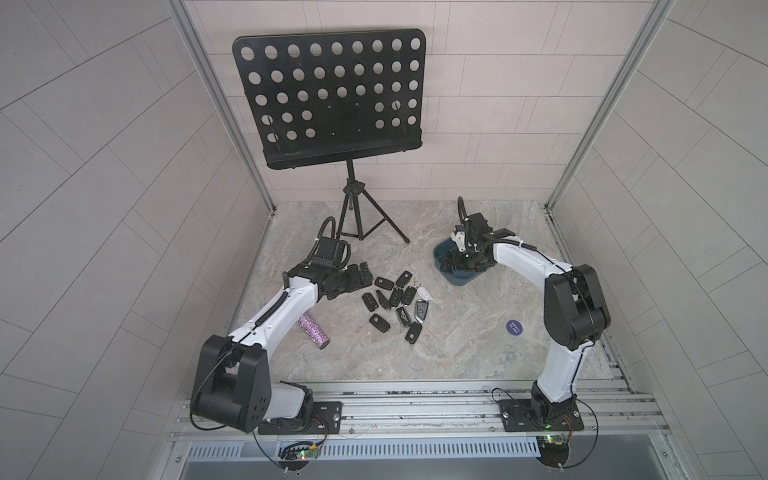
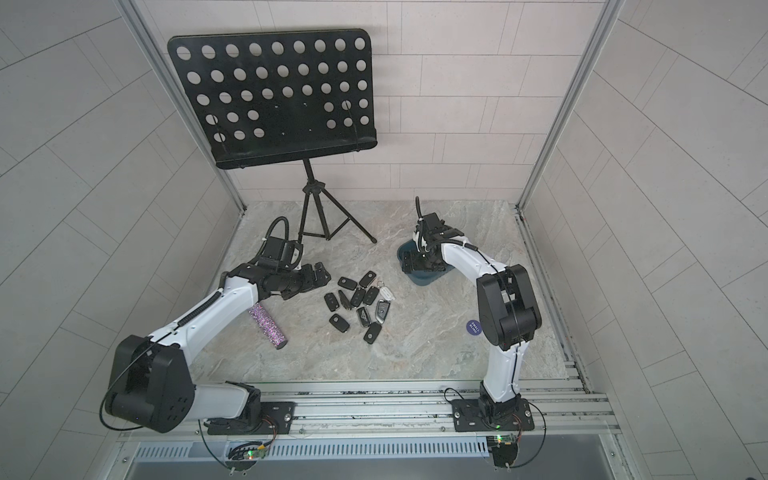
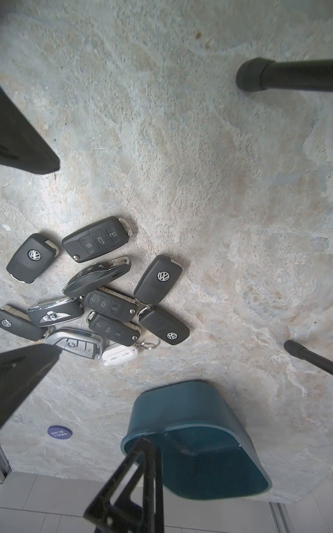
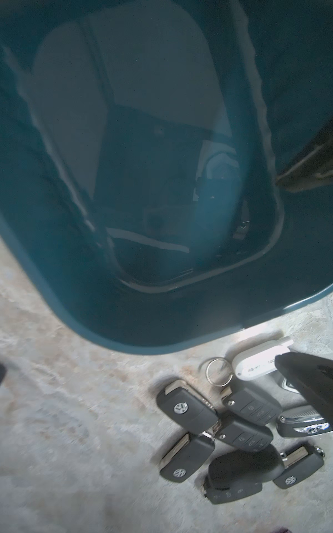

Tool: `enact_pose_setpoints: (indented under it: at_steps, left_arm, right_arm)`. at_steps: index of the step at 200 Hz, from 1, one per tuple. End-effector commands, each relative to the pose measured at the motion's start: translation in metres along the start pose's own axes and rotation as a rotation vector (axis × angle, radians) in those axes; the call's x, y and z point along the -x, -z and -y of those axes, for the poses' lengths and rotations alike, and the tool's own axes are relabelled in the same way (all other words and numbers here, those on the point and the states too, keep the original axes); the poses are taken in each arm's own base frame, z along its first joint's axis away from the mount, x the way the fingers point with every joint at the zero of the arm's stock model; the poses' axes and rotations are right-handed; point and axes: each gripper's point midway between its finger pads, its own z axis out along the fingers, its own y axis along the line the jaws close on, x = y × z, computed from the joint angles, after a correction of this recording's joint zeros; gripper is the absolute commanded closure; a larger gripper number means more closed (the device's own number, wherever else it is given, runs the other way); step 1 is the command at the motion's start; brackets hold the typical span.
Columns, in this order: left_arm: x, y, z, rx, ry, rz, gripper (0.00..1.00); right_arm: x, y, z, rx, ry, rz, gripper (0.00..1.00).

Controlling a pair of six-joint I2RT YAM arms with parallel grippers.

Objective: Place the car key into the storage box
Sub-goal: Move the storage box to the center of the board.

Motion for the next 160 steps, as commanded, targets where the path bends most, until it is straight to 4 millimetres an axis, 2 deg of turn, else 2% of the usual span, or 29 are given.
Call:
enact_pose_setpoints:
  at_steps: [1,34,65,135,160]
  left_arm:
    - [-0.001,0.002,0.001,0.000,0.016,-0.004,0.00]
    - [-0.001,0.001,-0.001,0.012,0.020,0.000,0.00]
    - [-0.001,0.001,-0.006,0.034,0.027,0.005,0.00]
    - [-0.004,0.005,-0.012,0.060,0.028,0.012,0.00]
    - [-0.006,0.006,-0.014,0.070,0.026,0.013,0.00]
  right_arm:
    - [-0.007,0.012,-0.013,0.026,0.031,0.008,0.09]
    - [-0.027,0.002,-0.030,0.078,0.019,-0.034,0.10]
    - [-0.033,-0.003,-0.050,0.117,0.010,-0.037,0.10]
    - [-0.019,-0.013,-0.084,0.215,-0.070,-0.024,0.12]
    - [-0.015,-0.008,-0.078,0.158,-0.068,-0.016,0.12]
